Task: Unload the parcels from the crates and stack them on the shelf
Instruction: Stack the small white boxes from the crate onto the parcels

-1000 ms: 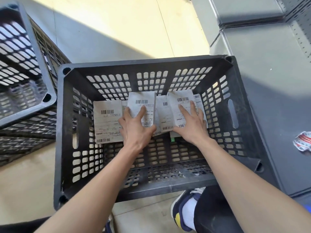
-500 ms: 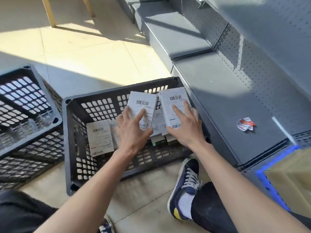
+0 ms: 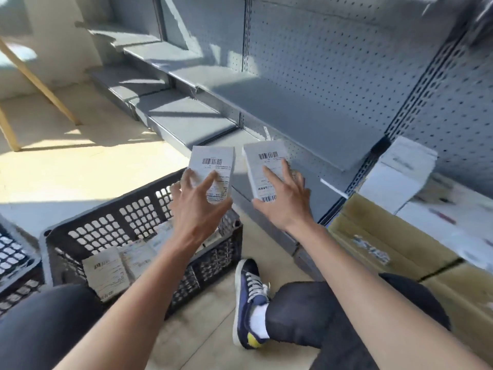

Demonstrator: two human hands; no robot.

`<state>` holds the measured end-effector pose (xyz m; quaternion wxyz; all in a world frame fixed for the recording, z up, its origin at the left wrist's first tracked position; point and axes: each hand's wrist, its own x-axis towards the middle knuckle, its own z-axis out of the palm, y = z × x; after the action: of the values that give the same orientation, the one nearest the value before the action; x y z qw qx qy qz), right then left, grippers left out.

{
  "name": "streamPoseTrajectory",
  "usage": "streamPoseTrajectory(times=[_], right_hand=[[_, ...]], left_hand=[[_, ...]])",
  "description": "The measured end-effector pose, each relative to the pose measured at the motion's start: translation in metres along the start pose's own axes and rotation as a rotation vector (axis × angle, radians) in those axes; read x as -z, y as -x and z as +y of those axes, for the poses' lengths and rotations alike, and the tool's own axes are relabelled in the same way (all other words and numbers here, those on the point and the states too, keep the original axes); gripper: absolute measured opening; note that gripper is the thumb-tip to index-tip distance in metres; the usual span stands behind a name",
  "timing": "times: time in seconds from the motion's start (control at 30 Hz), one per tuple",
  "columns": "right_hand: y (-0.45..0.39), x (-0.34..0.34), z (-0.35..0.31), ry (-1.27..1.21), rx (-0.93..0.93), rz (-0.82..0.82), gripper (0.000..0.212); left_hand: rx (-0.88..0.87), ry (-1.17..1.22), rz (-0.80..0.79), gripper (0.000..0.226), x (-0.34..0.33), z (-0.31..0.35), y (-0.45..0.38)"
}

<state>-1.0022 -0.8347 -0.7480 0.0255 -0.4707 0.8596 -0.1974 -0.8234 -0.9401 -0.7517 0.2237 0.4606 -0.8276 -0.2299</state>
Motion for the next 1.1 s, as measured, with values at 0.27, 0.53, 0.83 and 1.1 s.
streamPoseTrajectory(times=[0.27,0.53,0.83,1.1], right_hand=[[0.029,0.079,0.061,-0.02,-0.09,0.101,0.086],[0.058,0.122,0.099,-0.064,-0.225,0.179,0.085],[0.103,0.17,0.153,-0.047,-0.44,0.301,0.082],[0.136,0.201,0.215,-0.005,-0.623,0.391,0.081]], left_hand=[[-0.114,-0.002,-0.035,0.057,-0.015,0.111,0.008],[-0.229,0.037,-0.112,0.064,-0.033,0.172,0.009],[-0.408,0.119,-0.225,0.063,-0.071,0.258,0.013],[-0.563,0.122,-0.336,0.064,-0.119,0.344,0.031]])
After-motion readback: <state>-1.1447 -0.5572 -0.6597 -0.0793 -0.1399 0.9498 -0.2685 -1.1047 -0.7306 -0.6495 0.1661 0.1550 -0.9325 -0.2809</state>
